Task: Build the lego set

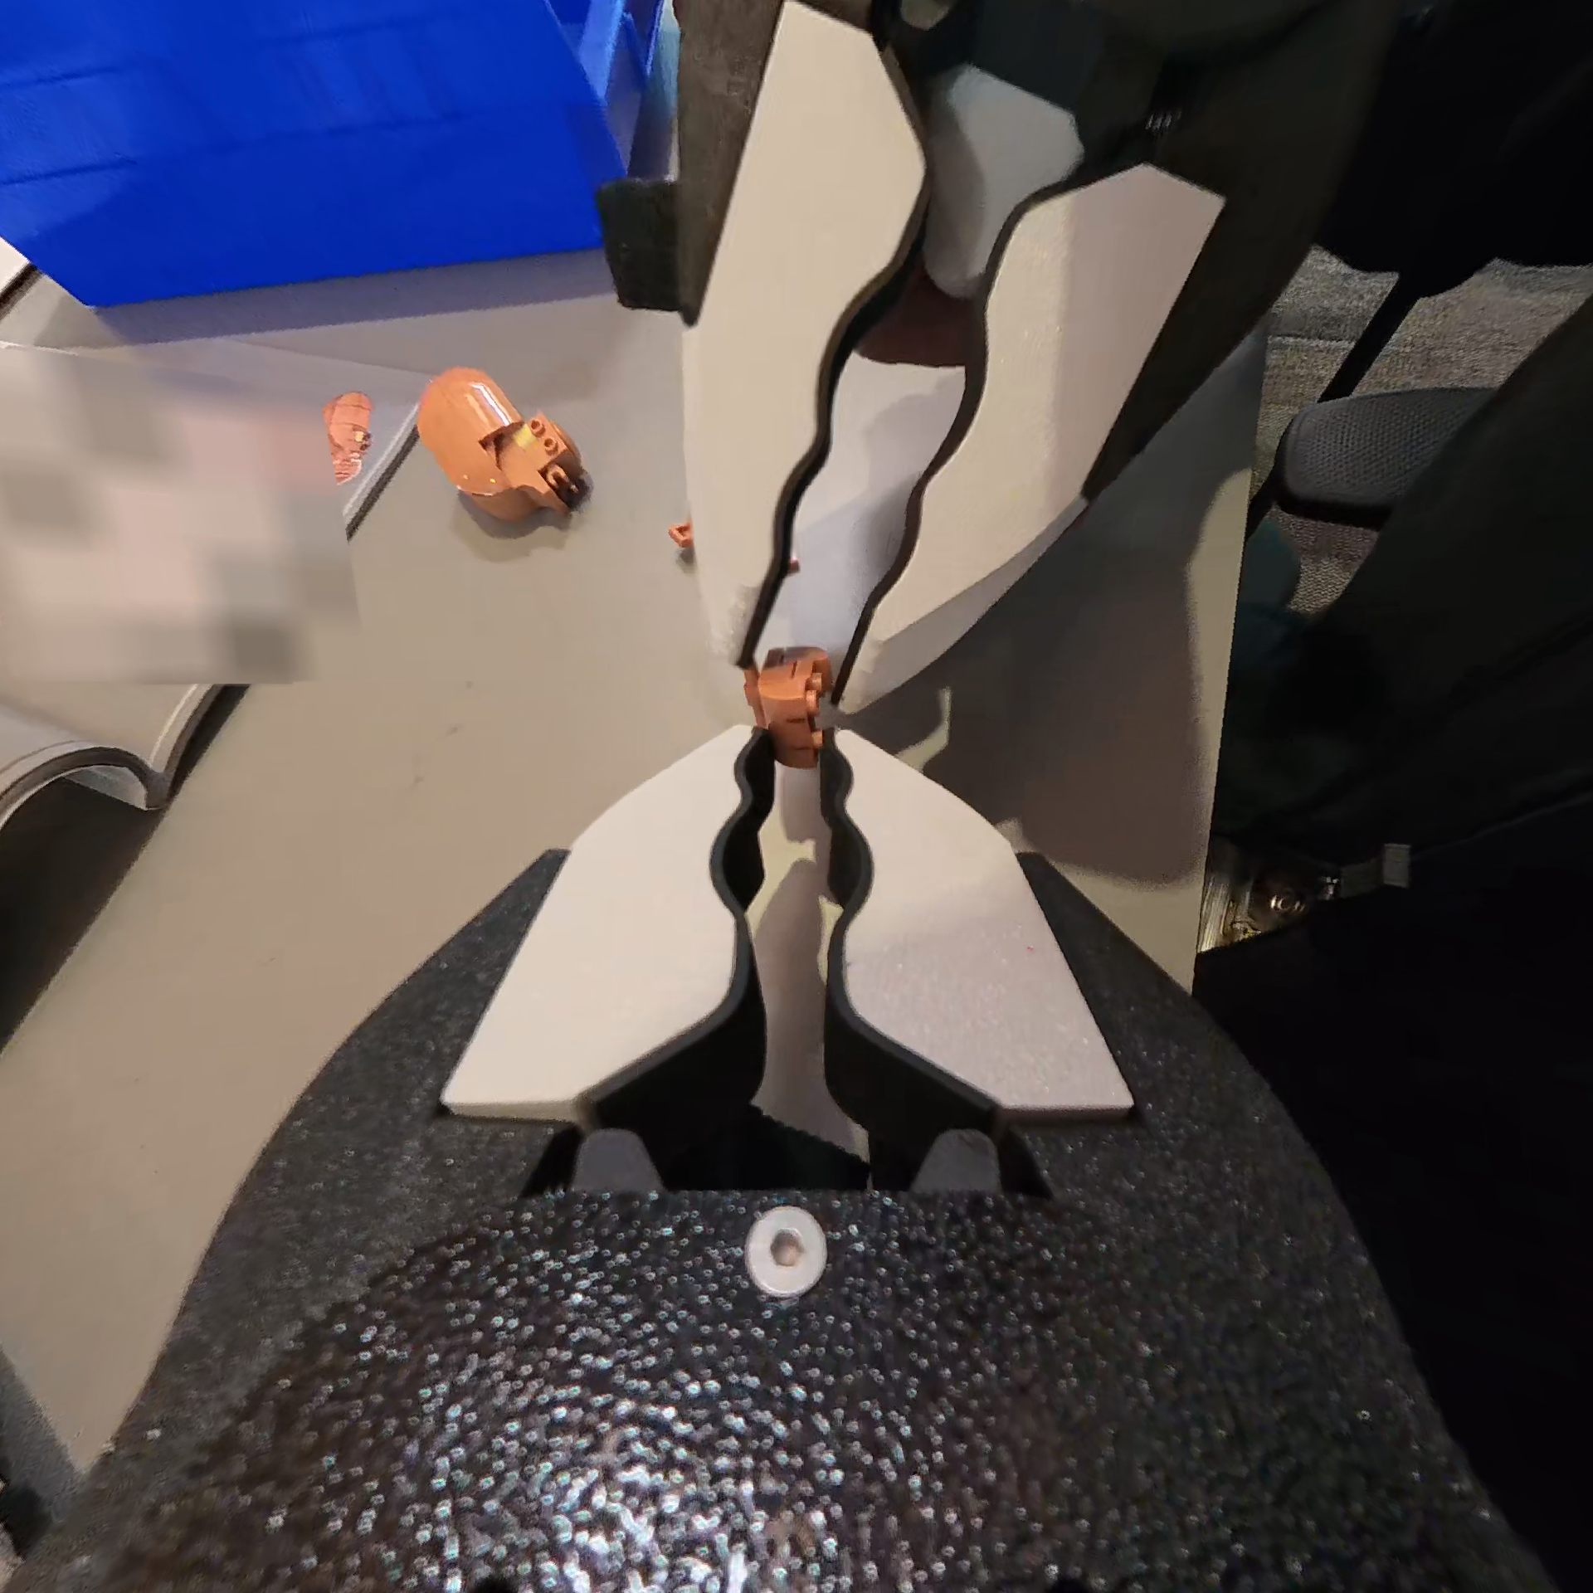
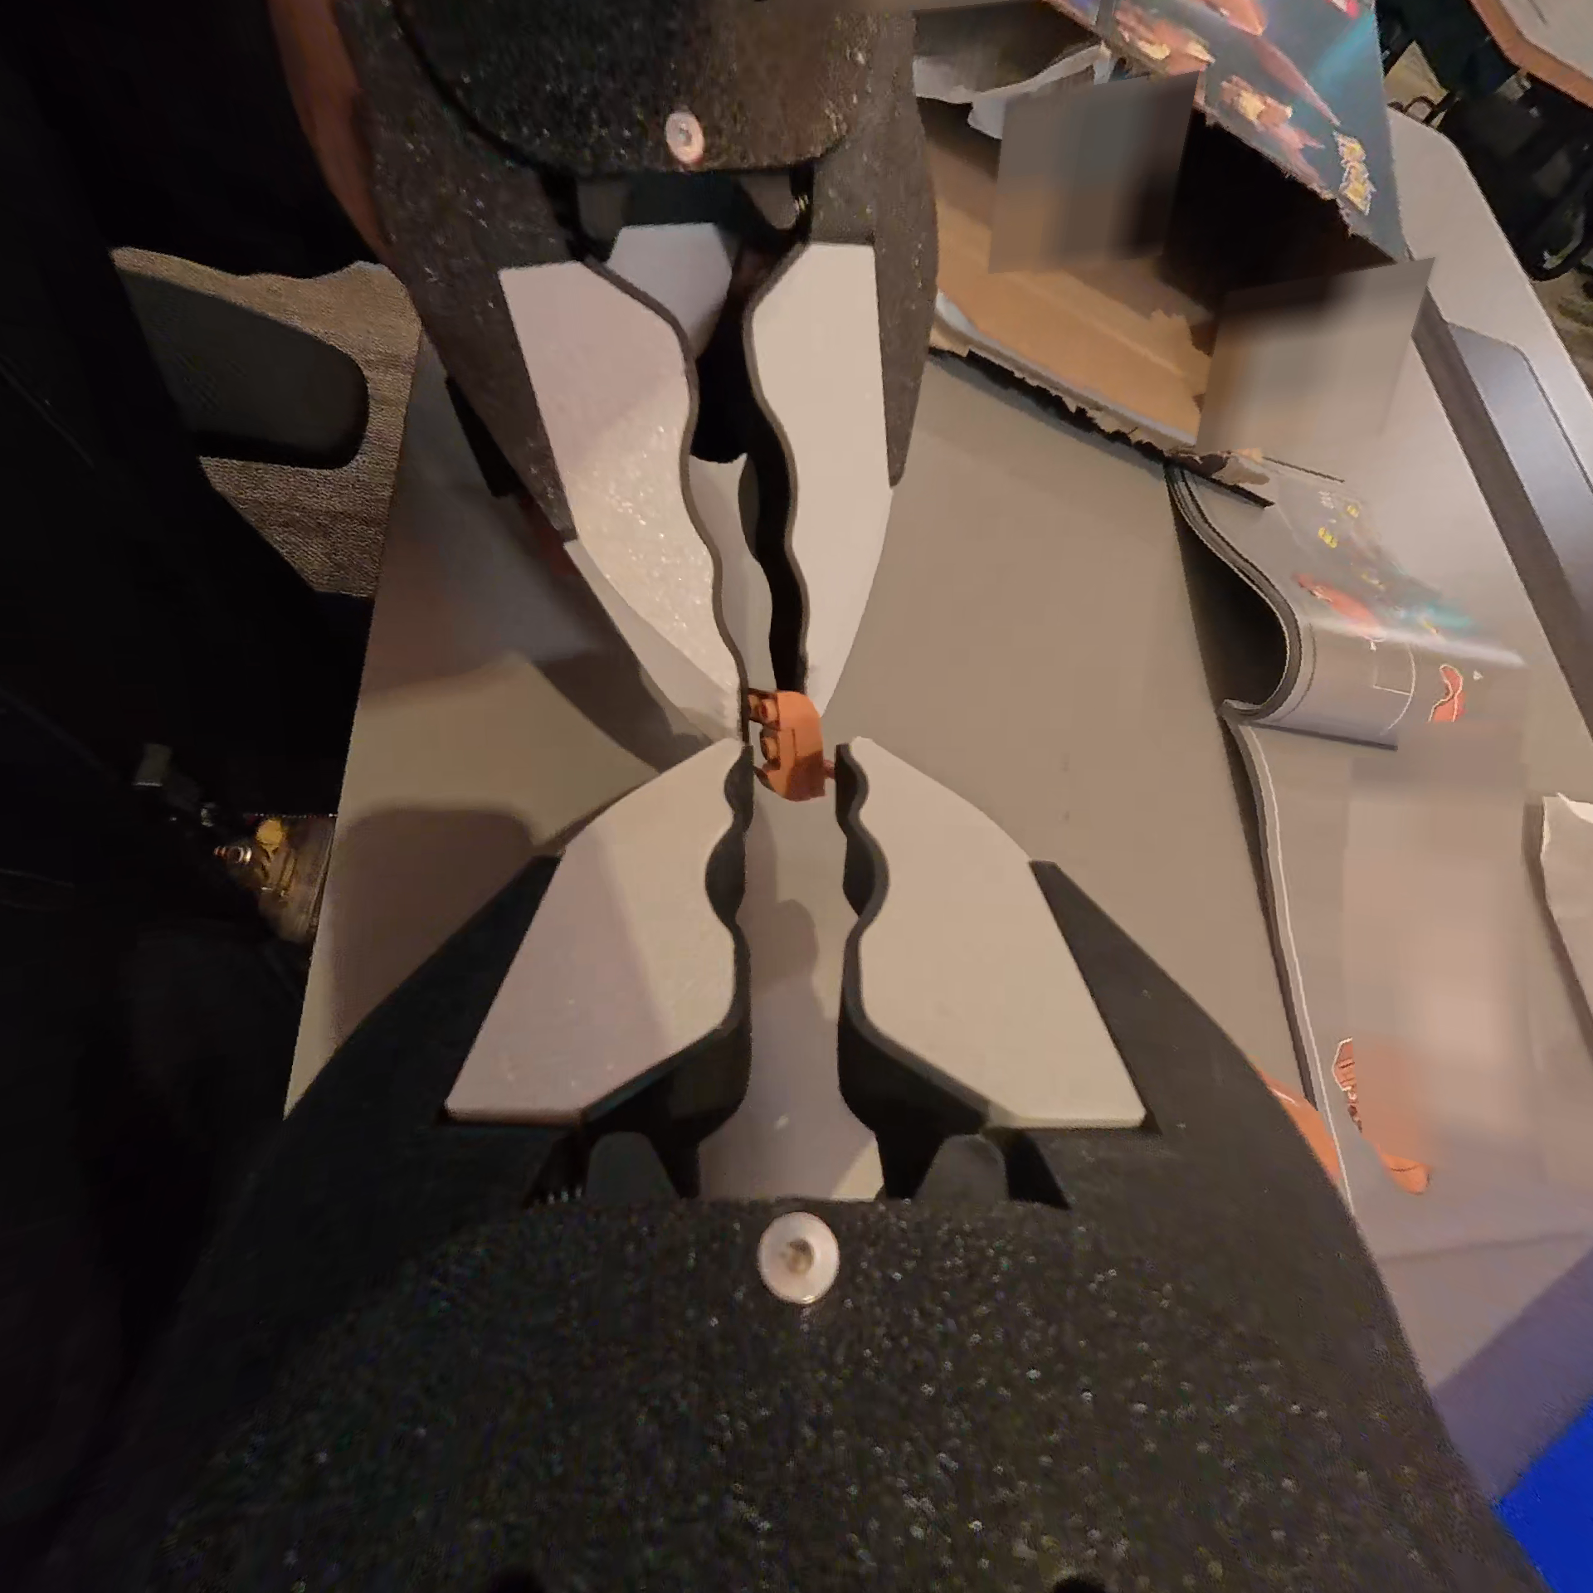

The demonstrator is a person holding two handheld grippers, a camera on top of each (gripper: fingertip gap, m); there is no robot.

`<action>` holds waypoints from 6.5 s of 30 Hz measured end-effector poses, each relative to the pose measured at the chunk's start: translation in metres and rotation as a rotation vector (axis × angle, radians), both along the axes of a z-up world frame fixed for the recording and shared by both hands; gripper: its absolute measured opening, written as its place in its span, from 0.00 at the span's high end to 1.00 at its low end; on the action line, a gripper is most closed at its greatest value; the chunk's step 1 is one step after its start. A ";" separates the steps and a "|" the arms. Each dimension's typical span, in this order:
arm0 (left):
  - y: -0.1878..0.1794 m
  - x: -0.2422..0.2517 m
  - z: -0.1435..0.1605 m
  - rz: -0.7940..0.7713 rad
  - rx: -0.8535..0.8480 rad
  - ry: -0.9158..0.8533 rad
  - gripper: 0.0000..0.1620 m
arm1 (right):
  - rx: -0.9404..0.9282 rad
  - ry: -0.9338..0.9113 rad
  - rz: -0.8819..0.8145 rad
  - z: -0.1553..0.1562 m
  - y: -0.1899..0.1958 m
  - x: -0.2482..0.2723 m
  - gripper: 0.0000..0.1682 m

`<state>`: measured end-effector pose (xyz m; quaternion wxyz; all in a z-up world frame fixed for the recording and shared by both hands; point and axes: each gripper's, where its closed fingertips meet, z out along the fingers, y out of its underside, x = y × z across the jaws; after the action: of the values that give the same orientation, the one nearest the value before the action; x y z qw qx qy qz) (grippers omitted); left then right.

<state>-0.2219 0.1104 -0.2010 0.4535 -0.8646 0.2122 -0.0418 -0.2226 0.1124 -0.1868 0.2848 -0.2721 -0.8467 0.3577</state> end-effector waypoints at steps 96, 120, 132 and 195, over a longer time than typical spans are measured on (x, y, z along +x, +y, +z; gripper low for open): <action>0.001 -0.001 0.011 -0.074 0.238 -0.026 0.93 | -0.236 0.003 -0.011 0.005 -0.001 0.005 0.87; -0.001 0.003 0.004 -0.115 0.173 0.043 0.93 | -0.128 -0.041 -0.015 -0.006 0.001 0.007 0.93; -0.002 0.006 0.001 -0.122 0.153 0.030 0.93 | -0.112 -0.065 -0.015 -0.010 0.000 0.009 0.94; 0.004 0.009 0.003 -0.005 -0.258 -1.012 0.93 | -0.032 0.077 -0.053 -0.016 0.008 -0.004 0.89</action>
<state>-0.2132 0.1148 -0.1982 0.3890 -0.7845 -0.0384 -0.4813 -0.2268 0.1199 -0.2023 0.3221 -0.2852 -0.8218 0.3735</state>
